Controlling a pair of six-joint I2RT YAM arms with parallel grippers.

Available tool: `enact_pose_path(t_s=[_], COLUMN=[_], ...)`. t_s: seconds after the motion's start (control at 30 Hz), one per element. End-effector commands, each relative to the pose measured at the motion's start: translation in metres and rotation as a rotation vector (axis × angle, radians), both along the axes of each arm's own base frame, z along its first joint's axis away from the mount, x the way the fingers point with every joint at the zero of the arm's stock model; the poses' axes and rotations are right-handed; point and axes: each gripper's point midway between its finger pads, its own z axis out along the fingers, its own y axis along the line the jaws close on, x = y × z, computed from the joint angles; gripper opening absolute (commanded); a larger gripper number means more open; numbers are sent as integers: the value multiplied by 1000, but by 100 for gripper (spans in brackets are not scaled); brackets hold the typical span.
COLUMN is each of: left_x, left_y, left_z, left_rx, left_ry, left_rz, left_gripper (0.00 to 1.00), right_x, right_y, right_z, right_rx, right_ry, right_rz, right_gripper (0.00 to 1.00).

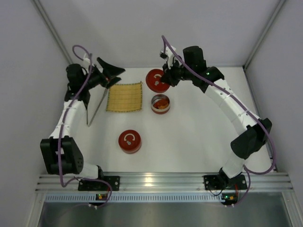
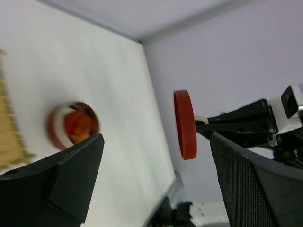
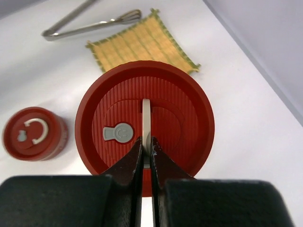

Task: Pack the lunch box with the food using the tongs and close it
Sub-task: Pick up the box lid from the center of the board, then close the box lid on the packing box.

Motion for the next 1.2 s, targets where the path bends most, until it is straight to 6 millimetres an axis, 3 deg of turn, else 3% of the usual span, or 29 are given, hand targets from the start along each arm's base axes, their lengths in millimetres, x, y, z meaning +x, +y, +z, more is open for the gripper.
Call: enact_pose_path(t_s=[0.0, 0.03, 0.1, 0.27, 0.57, 0.77, 1.17], left_x=[5, 3, 6, -14, -35, -40, -40], left_y=[63, 72, 87, 83, 73, 72, 73], left_z=[40, 24, 22, -5, -28, -37, -38], left_rx=[244, 296, 427, 488, 482, 488, 496], left_ry=[-180, -110, -152, -142, -130, -120, -113], left_rz=[198, 217, 246, 174, 96, 87, 77], left_gripper=[98, 98, 98, 98, 98, 98, 98], right_x=[32, 36, 39, 54, 76, 80, 73], right_y=[-24, -25, -24, -25, -11, -1, 11], right_z=[-13, -20, -49, -106, -154, -173, -179], right_rx=[-99, -120, -173, -281, -327, -322, -257], right_ry=[-28, -16, 45, 121, 164, 179, 203], right_rz=[-73, -79, -73, -77, -52, -34, 0], right_gripper=[0, 0, 0, 0, 0, 0, 0])
